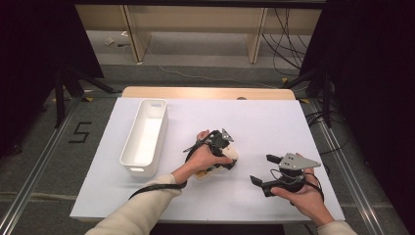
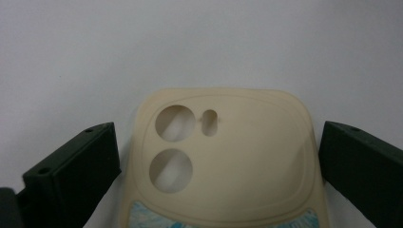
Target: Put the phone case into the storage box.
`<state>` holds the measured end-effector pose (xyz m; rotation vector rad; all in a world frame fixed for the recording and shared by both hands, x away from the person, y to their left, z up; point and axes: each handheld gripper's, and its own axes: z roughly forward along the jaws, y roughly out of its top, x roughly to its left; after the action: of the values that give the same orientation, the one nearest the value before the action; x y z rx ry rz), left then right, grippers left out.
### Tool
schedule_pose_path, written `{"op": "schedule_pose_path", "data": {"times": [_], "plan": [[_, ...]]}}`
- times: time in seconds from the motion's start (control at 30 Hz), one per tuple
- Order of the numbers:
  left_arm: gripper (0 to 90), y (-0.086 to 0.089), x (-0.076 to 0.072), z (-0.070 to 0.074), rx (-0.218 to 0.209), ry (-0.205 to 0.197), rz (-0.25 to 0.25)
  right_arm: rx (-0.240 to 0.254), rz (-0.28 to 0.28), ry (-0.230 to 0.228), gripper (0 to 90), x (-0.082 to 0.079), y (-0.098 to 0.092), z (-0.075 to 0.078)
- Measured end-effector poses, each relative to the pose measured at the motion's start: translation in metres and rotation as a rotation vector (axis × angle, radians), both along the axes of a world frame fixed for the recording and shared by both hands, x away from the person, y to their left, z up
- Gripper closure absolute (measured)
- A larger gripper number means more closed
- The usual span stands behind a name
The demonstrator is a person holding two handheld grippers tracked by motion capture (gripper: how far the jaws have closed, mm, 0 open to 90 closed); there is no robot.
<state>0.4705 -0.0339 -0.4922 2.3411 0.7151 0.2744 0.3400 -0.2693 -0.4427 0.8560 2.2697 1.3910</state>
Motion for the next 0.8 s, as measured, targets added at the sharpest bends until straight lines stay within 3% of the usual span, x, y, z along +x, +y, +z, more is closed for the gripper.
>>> {"op": "schedule_pose_path", "data": {"times": [0.8], "plan": [[0.2, -0.0001, 0.0050, -0.0001, 0.001, 0.029, -0.018, 0.000, 0.001, 0.001, 5.1, 0.0001, 0.0001, -0.0001]]}}
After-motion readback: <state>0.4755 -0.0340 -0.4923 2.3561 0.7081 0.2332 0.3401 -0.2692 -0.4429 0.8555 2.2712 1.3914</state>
